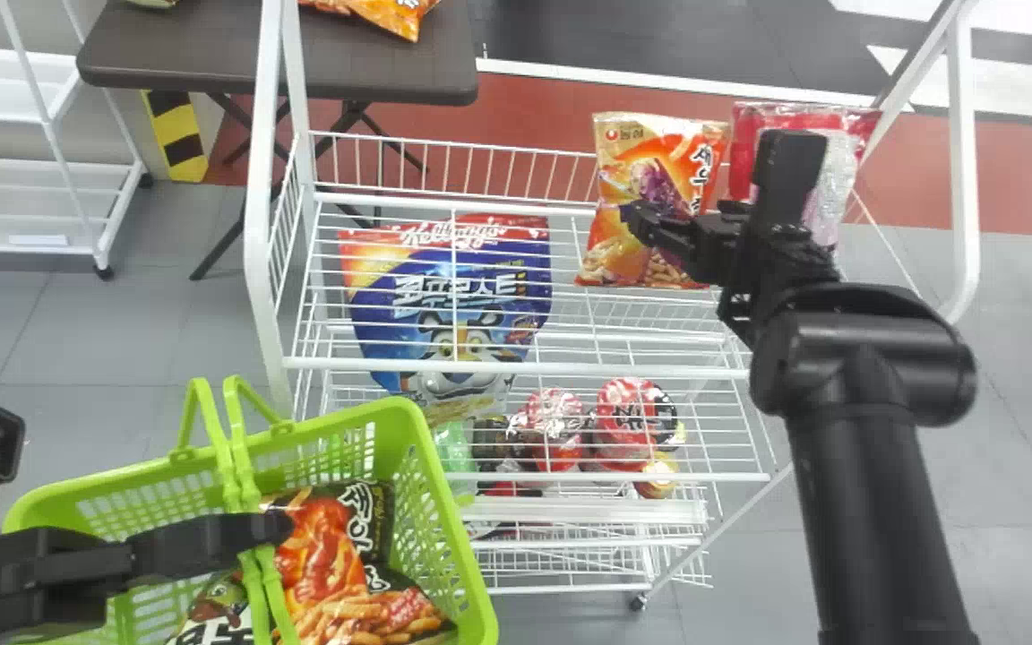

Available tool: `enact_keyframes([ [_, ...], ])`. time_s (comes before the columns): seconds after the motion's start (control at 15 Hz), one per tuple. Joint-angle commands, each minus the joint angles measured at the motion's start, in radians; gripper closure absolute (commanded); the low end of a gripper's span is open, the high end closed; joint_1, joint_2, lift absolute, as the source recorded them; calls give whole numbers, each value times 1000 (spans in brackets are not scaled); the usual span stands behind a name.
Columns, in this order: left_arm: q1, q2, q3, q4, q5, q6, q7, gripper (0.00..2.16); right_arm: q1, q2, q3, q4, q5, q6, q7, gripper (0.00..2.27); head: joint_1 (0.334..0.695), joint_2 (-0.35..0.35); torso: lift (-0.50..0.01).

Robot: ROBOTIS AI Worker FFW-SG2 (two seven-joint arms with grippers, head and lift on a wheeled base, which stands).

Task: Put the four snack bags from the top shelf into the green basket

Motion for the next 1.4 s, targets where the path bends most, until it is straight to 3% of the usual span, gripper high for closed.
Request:
enact_keyframes([
  [0.0, -4, 2, -6, -1, 0, 0, -11, 2148, -49, 0, 2, 89, 5, 4, 1, 350, 695, -185, 0],
  [0.07, -4, 3, -2, 1, 0, 0, -11, 2148, -51, 0, -3, 98, 1, 4, 7, 768, 695, -185, 0],
  [0.2, -1, 6, 4, 1, 0, 0, -11, 2148, -31, 4, -1, 86, -19, -5, 7, 2267, 695, -183, 0],
  [0.33, -1, 8, -1, 1, 0, 0, -11, 2148, 7, 9, -1, 43, -22, -109, -12, 2253, 695, -177, 0],
  [0.67, 0, 8, -2, -1, 0, 0, -11, 2148, 127, 9, -17, -158, -95, -69, -9, 2253, 695, -181, 0],
  [1.07, 2, 8, 4, 8, 0, 0, -11, 2148, 489, 9, -29, -818, -346, 302, 6, 2253, 695, -150, 0],
  [1.33, -3, 2, -2, 8, -3, 0, -11, 2148, 632, 6, -27, -1031, -506, 609, 35, 2253, 695, -76, 0],
])
